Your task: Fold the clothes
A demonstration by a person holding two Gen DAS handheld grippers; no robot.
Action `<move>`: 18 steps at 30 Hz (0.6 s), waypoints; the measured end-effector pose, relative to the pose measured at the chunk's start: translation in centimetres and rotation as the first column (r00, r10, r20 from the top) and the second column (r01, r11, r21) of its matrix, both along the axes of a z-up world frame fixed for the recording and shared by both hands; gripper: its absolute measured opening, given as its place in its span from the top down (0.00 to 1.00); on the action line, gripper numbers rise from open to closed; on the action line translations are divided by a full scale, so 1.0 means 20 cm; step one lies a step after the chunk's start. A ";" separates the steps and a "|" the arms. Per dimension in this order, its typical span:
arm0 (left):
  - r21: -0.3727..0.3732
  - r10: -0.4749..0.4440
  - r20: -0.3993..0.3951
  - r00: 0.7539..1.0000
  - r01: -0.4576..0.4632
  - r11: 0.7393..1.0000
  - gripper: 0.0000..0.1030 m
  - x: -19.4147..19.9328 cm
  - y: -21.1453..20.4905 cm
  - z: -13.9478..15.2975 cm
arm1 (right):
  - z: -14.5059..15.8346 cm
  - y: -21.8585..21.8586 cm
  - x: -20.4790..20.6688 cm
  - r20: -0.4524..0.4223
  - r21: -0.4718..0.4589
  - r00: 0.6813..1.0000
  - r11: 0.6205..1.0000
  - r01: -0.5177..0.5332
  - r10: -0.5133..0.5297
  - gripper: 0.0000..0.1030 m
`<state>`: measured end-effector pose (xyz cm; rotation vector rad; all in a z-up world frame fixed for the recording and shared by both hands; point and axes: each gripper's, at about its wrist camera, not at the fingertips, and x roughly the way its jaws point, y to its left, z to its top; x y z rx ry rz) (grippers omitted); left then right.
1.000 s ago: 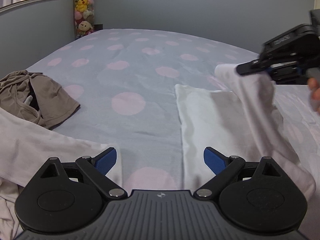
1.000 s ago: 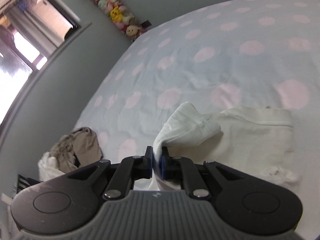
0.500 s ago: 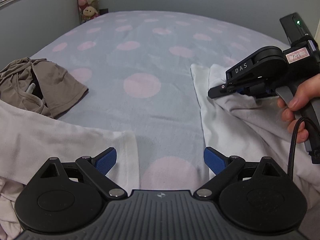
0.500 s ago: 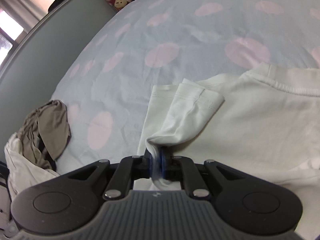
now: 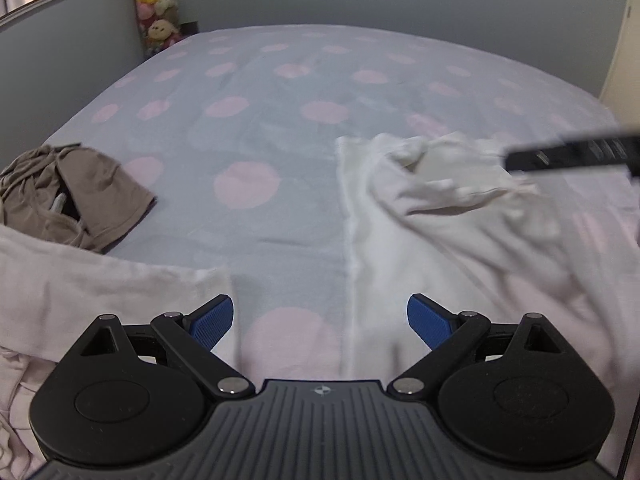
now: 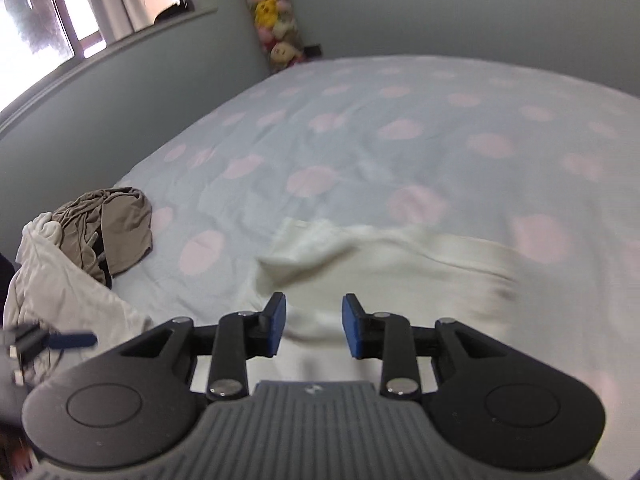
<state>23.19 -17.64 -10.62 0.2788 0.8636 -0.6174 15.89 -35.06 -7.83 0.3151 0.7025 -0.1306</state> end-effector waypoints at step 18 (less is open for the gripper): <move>0.177 -0.106 -0.118 0.987 0.126 0.976 0.13 -0.16 -0.27 -0.26 | -0.33 -0.31 -0.34 -0.064 0.136 0.987 0.978 0.155 -0.148 0.67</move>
